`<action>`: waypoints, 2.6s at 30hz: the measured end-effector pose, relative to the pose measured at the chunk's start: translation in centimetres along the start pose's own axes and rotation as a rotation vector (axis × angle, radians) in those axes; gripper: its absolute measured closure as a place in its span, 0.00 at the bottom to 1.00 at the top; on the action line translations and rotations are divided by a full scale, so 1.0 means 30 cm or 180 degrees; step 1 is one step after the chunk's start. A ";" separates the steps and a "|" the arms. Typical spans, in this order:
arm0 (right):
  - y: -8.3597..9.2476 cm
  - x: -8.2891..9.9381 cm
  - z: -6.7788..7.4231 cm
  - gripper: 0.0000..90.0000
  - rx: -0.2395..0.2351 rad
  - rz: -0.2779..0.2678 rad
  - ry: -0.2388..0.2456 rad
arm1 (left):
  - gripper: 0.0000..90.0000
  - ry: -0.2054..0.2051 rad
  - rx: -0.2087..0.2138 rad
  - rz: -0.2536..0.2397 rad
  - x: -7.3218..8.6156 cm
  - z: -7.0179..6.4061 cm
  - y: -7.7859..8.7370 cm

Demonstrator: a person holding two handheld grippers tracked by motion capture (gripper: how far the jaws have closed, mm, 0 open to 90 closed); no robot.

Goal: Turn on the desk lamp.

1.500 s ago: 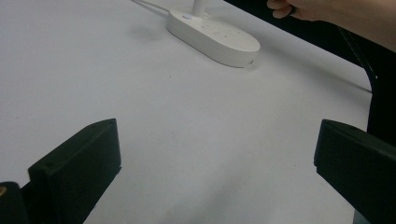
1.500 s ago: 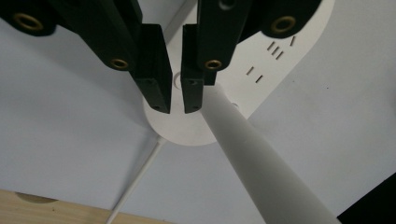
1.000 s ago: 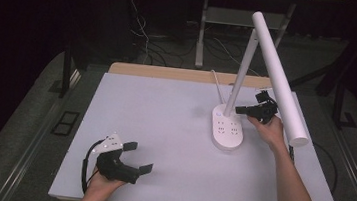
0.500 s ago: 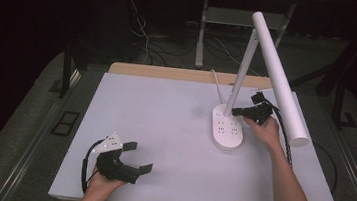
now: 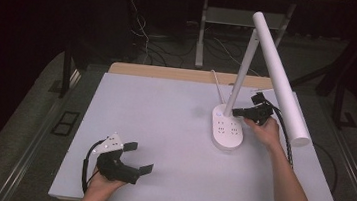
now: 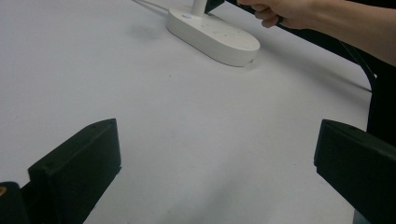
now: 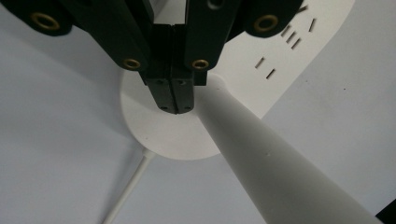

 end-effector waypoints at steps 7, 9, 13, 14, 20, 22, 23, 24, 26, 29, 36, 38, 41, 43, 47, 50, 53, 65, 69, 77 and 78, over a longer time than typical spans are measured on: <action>-0.001 0.003 0.001 1.00 0.0024 -0.0017 0.0017 | 0.00 0.0000 0.0007 0.0003 0.000 -0.002 0.000; 0.001 0.003 0.009 1.00 0.0102 0.0008 0.0143 | 0.00 -0.0004 0.0004 0.0004 0.000 0.000 0.000; 0.003 0.000 0.016 1.00 0.0145 -0.0004 0.0169 | 0.00 0.0000 0.0003 0.0007 0.001 0.003 -0.002; 0.004 -0.001 0.016 1.00 0.0167 -0.0001 0.0168 | 0.00 -0.0002 0.0004 0.0007 0.001 0.003 -0.002; 0.005 -0.001 0.013 1.00 0.0165 -0.0018 0.0127 | 0.00 -0.0004 0.0000 0.0000 0.000 0.002 0.000; 0.008 -0.001 0.011 1.00 0.0192 -0.0018 0.0128 | 0.00 -0.0001 -0.0001 -0.0004 0.000 0.002 0.000; 0.010 -0.001 0.011 1.00 0.0195 -0.0016 0.0117 | 0.00 0.0003 0.0000 0.0000 0.001 0.001 0.000; 0.010 -0.001 0.011 1.00 0.0195 -0.0016 0.0117 | 0.00 0.0002 0.0002 0.0001 0.000 0.001 0.000; 0.015 0.000 0.009 1.00 0.0204 -0.0015 0.0099 | 0.00 -0.0007 0.0002 -0.0001 0.000 0.001 0.000; 0.027 -0.002 0.007 1.00 0.0199 -0.0030 0.0107 | 0.00 -0.0005 0.0002 -0.0001 0.000 0.001 0.000; 0.058 -0.007 0.008 1.00 0.0211 -0.0062 0.0078 | 0.00 0.0003 0.0008 -0.0021 -0.002 -0.001 0.001; 0.073 -0.006 0.011 1.00 0.0220 -0.0057 0.0076 | 0.00 0.0002 0.0008 -0.0021 -0.002 -0.002 0.000; 0.091 -0.006 0.014 1.00 0.0224 -0.0059 0.0082 | 0.00 0.0002 0.0009 -0.0021 -0.002 -0.002 0.000; 0.097 -0.007 0.015 1.00 0.0230 -0.0069 0.0093 | 0.00 0.0001 0.0008 -0.0023 -0.002 -0.002 0.000; 0.135 -0.008 0.019 1.00 0.0225 -0.0097 0.0080 | 0.00 0.0003 0.0009 -0.0028 -0.003 -0.002 0.001; 0.149 -0.007 0.019 1.00 0.0220 -0.0119 0.0058 | 0.00 0.0008 0.0012 -0.0030 -0.003 -0.002 0.000; 0.169 0.001 0.022 1.00 0.0212 -0.0131 0.0045 | 0.00 0.0008 0.0011 -0.0032 -0.003 -0.003 0.001; 0.260 0.048 0.056 0.67 0.0176 -0.0172 0.0004 | 0.00 0.0011 0.0015 -0.0037 -0.004 -0.004 -0.001; 0.296 0.071 0.066 0.51 0.0142 -0.0244 -0.0024 | 0.00 0.0012 0.0017 -0.0038 -0.005 -0.005 -0.002; 0.365 0.134 0.089 0.09 0.0068 -0.0375 -0.0102 | 0.00 0.0013 0.0018 -0.0046 -0.006 -0.003 -0.003; 0.372 0.145 0.091 0.00 0.0078 -0.0404 -0.0097 | 0.00 0.0010 0.0018 -0.0047 -0.007 -0.003 -0.003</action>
Point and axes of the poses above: each handheld gripper's, and its own axes: y roughly backward along the jaws, x roughly out of its underside, z roughly to its left, the point moved 5 cm from there along -y, roughly forward along the jaws, and after that the axes turned 15 degrees about -y, right-handed, at the moved point
